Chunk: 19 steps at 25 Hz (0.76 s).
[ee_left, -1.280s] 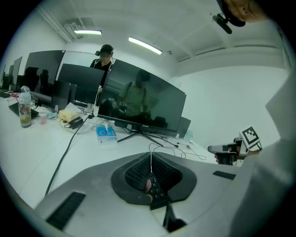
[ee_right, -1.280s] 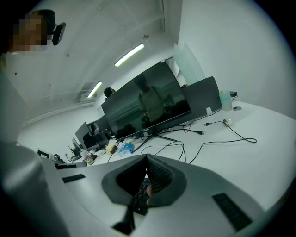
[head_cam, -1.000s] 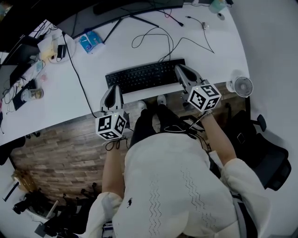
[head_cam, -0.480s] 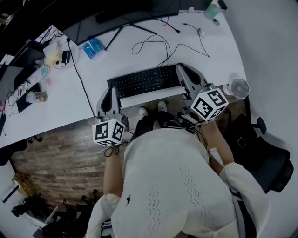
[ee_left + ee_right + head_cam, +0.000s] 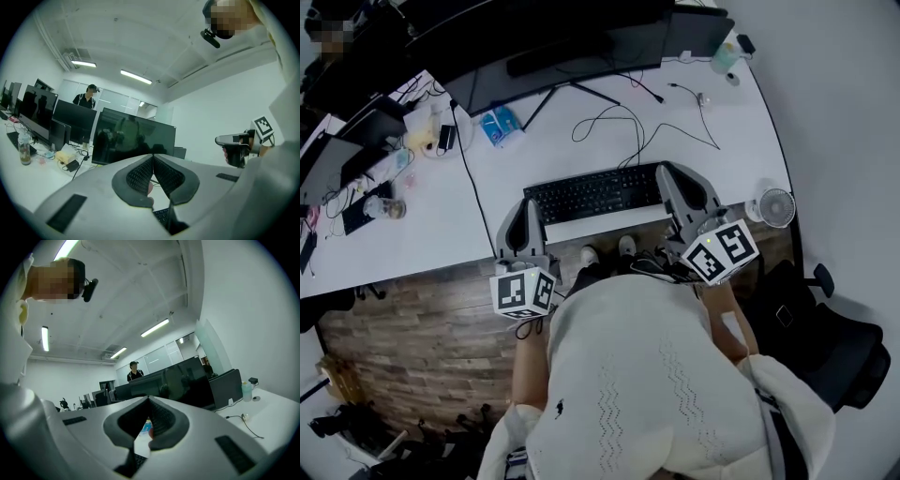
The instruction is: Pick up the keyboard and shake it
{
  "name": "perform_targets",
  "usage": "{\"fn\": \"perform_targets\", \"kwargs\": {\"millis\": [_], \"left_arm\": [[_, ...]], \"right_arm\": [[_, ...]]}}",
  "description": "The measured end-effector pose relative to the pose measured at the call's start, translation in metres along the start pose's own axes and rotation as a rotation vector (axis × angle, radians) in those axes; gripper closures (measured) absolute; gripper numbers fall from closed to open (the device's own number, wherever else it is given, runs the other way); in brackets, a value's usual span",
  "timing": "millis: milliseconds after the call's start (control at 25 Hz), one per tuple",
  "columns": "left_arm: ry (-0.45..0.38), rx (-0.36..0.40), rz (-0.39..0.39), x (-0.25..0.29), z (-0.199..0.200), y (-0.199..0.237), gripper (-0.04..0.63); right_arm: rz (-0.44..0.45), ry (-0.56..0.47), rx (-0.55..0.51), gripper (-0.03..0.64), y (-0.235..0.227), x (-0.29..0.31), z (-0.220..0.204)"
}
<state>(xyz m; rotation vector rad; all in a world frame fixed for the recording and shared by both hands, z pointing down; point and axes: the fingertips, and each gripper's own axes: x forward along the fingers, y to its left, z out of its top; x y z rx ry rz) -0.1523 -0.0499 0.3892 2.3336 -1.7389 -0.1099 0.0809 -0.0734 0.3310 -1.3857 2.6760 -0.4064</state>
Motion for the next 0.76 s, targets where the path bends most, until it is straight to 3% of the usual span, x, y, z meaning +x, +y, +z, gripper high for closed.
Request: {"fn": "perform_targets", "kwargs": {"millis": [160, 760], "left_arm": [[-0.017, -0.033, 0.015, -0.0033, 0.0031, -0.0006, 0.578], [-0.027, -0.026, 0.070, -0.0099, 0.0049, -0.0041, 0.578]], "right_arm": [[0.021, -0.016, 0.018, 0.617, -0.0001, -0.0008, 0.0027], [0.074, -0.014, 0.021, 0.617, -0.0005, -0.0007, 0.0066]]}}
